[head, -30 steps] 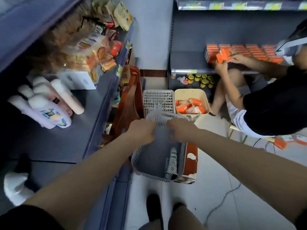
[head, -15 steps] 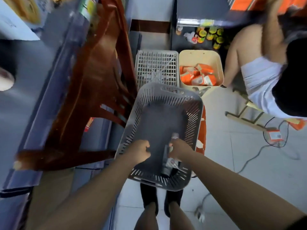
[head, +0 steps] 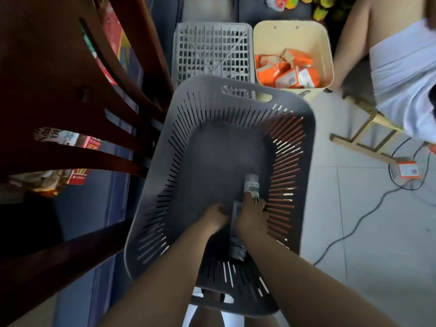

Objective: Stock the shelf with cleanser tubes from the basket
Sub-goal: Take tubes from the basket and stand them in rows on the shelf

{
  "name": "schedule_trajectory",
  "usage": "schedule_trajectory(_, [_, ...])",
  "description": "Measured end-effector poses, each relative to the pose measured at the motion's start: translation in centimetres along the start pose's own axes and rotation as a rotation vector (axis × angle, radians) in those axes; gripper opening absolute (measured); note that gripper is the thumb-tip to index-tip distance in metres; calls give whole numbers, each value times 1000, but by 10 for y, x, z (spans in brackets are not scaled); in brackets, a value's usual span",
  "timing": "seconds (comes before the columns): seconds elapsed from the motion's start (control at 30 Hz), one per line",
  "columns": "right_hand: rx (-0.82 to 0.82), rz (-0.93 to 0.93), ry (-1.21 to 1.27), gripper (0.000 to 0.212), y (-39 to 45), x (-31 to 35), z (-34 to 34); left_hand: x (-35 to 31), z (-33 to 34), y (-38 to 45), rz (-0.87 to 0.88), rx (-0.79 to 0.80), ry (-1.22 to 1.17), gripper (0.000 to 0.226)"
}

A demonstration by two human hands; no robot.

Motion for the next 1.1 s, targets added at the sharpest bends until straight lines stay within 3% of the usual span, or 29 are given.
schedule_trajectory(0.1, [-46,-69,31,62,11,3,1,3,10,12,-39,46,-2,11])
schedule_trajectory(0.17, [18,-47,46,74,21,8,0,6,15,17,-76,60,2,29])
schedule_trajectory(0.27, [52,32,126,64,38,14,-5,1,18,19,-56,-10,-52,22])
schedule_trajectory(0.33, [66,69,114,57,45,17,-8,-3,20,13,22,-13,64,27])
schedule_trajectory(0.4, [90,81,91,52,50,20,-10,8,33,22,-37,0,-28,17])
schedule_trajectory(0.53, [132,91,130,45,53,22,-12,18,44,23,-190,49,-178,34])
schedule_trajectory(0.63, [99,74,164,39,51,27,-18,6,35,15,-63,-11,-139,32])
schedule_trajectory(0.7, [45,71,188,39,50,35,-28,5,32,11,-34,-58,-64,15])
schedule_trajectory(0.8, [-17,67,241,48,53,44,-46,29,20,20,-97,-158,27,40])
schedule_trajectory(0.87, [-4,59,199,45,56,48,-54,46,6,24,-156,-235,13,37])
schedule_trajectory(0.97, [43,63,135,37,59,48,-54,48,-4,21,-117,-185,95,22])
schedule_trajectory(1.1, [32,42,164,34,62,45,-52,24,17,20,-13,-28,10,52])
Point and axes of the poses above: each hand's wrist, its own y-axis towards the middle knuckle, its own z-axis out of the palm, x = y × z, the point moved 3 cm from there along y, towards the middle knuckle, and after that the axes turned 13 degrees about y, right-handed, at the moved point
